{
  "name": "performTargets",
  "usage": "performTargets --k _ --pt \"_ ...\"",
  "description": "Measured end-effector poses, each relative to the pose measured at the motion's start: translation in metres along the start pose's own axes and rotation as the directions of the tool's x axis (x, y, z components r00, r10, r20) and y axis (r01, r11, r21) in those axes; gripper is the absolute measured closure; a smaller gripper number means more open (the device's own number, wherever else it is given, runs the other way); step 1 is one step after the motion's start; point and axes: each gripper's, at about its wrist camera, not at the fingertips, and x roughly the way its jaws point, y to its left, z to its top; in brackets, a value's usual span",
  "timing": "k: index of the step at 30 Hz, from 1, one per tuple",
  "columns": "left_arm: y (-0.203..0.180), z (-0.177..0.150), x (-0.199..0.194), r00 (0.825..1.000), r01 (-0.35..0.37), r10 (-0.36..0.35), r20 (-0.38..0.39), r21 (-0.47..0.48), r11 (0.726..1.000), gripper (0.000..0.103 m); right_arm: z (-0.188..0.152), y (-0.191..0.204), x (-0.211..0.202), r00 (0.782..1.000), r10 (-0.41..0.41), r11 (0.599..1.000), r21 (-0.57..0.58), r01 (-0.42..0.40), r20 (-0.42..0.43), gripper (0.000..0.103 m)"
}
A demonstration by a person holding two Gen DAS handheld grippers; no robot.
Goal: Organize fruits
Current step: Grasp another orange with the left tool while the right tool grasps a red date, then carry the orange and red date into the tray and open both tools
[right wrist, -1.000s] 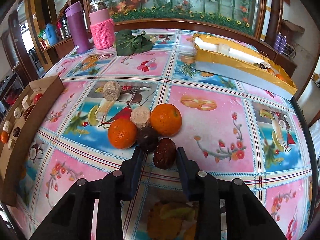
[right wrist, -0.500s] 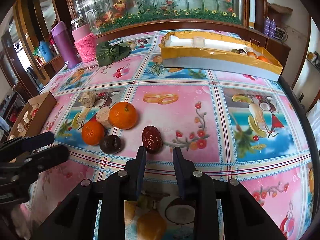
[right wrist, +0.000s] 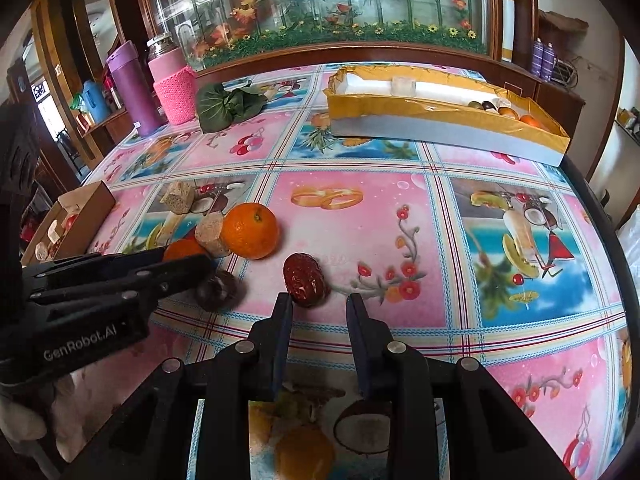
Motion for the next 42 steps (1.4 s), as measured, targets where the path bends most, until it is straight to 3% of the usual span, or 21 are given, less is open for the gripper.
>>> performTargets --k 3,5,13,16,19,23,25,26,27,35,37,42 --pt "0.004 -0.006 -0.013 1.0 -0.001 0.001 0.012 -0.009 1.0 0.072 -0.001 0.0 0.0 1.0 -0.005 1.0 -0.004 0.005 0.005 0.075" --pt "0.011 -0.012 -0.027 1.0 0.006 -0.005 0.024 -0.028 1.0 0.072 0.0 -0.001 -0.001 1.0 0.008 1.0 0.005 -0.008 0.003 0.083" --pt "0.059 -0.043 -0.086 0.996 0.014 -0.003 0.086 -0.132 0.991 0.072 -0.008 0.013 -0.021 0.999 0.022 1.0 -0.013 -0.022 0.034 0.084" --pt "0.08 -0.057 -0.107 0.994 0.008 0.013 0.112 -0.188 0.982 0.072 -0.009 0.02 -0.027 0.999 -0.012 0.998 -0.056 0.014 0.044 0.083" --pt "0.097 -0.068 -0.122 0.991 -0.001 0.032 0.132 -0.228 0.974 0.072 -0.001 0.018 -0.02 0.998 -0.05 0.997 -0.049 0.052 0.035 0.058" --pt "0.12 -0.081 -0.144 0.986 -0.03 0.075 0.152 -0.275 0.961 0.072 0.013 0.016 0.005 0.998 -0.062 0.997 -0.042 0.061 -0.009 0.056" --pt "0.131 -0.087 -0.153 0.982 -0.055 0.105 0.156 -0.297 0.953 0.072 0.017 0.018 0.012 0.999 -0.05 0.998 -0.042 0.049 -0.021 0.06" --pt "0.139 -0.09 -0.158 0.98 -0.07 0.124 0.158 -0.312 0.948 0.072 0.018 0.02 0.015 0.998 -0.054 0.998 -0.042 0.052 -0.028 0.074" --pt "0.147 -0.094 -0.162 0.978 -0.08 0.138 0.159 -0.326 0.942 0.072 0.018 0.021 0.018 0.998 -0.057 0.998 -0.041 0.055 -0.037 0.078" --pt "0.202 -0.12 -0.183 0.966 -0.134 0.214 0.146 -0.429 0.893 0.072 0.01 0.035 -0.01 0.998 -0.067 0.997 -0.036 0.067 -0.011 0.078" --pt "0.21 -0.124 -0.185 0.962 -0.152 0.234 0.14 -0.437 0.887 0.072 0.011 0.048 -0.023 0.999 -0.041 0.998 -0.045 0.042 0.006 0.078" --pt "0.217 -0.132 -0.184 0.944 -0.246 0.312 0.107 -0.404 0.881 0.072 0.011 0.115 -0.049 0.992 0.122 0.985 -0.125 -0.119 0.017 0.077"
